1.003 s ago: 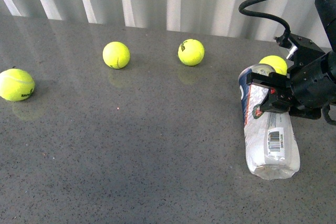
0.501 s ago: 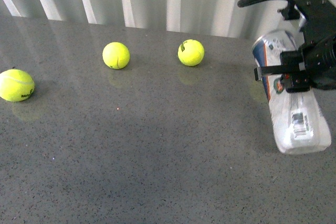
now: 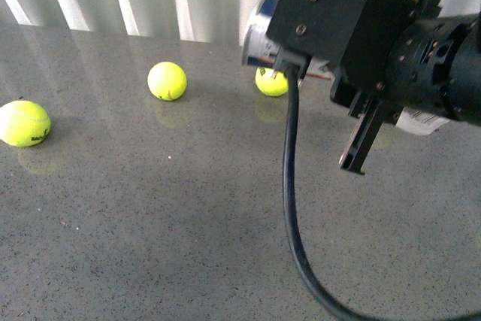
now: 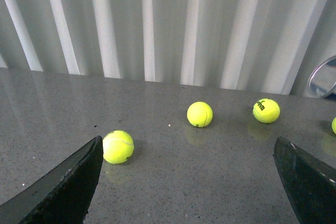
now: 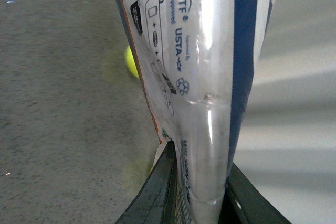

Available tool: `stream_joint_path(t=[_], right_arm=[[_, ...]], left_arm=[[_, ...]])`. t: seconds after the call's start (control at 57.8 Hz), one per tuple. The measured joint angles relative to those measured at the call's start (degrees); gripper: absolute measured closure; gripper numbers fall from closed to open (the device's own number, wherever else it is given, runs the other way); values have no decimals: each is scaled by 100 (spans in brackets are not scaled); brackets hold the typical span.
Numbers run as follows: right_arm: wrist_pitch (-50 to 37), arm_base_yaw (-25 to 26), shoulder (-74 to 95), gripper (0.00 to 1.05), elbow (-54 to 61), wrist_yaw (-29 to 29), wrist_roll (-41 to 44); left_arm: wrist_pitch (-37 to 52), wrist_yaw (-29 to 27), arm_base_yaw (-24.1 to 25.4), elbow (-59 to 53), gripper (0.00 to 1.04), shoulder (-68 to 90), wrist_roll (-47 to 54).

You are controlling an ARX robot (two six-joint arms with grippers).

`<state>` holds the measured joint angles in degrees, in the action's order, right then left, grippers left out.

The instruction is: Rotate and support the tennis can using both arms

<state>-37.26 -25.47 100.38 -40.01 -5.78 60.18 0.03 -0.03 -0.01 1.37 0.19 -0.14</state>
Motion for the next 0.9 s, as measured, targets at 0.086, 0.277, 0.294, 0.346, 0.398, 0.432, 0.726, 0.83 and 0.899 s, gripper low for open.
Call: stream_joint_path(t=[0.086,0.277,0.294,0.346,0.398,0.432,0.726,0.83,0.899], right_arm=[[125,-107,151,93,-50,267,-70],[210,-337,737,93,-535,553,-356],[232,-350,776,93,-581,570,-361],[323,-404,975,93,-796,625,-422],[463,-455,1174,93,-1014,688,-452],[588,-492,1325,93,-1180,737,-450],[1622,-540,2238,93,-2149,986,-101],[1700,-522,2461,93,-2345,979,103],[1696,-514,2597,93,-2439,975,203]], left_arm=[[0,0,0,0,7,0,0],[0,0,0,0,7,0,0],[0,0,0,0,7,0,0],[0,0,0,0,7,0,0],[0,0,0,0,7,0,0],[0,0,0,0,7,0,0],[0,0,0,0,7,0,0],[0,0,0,0,7,0,0],[0,0,0,0,7,0,0]])
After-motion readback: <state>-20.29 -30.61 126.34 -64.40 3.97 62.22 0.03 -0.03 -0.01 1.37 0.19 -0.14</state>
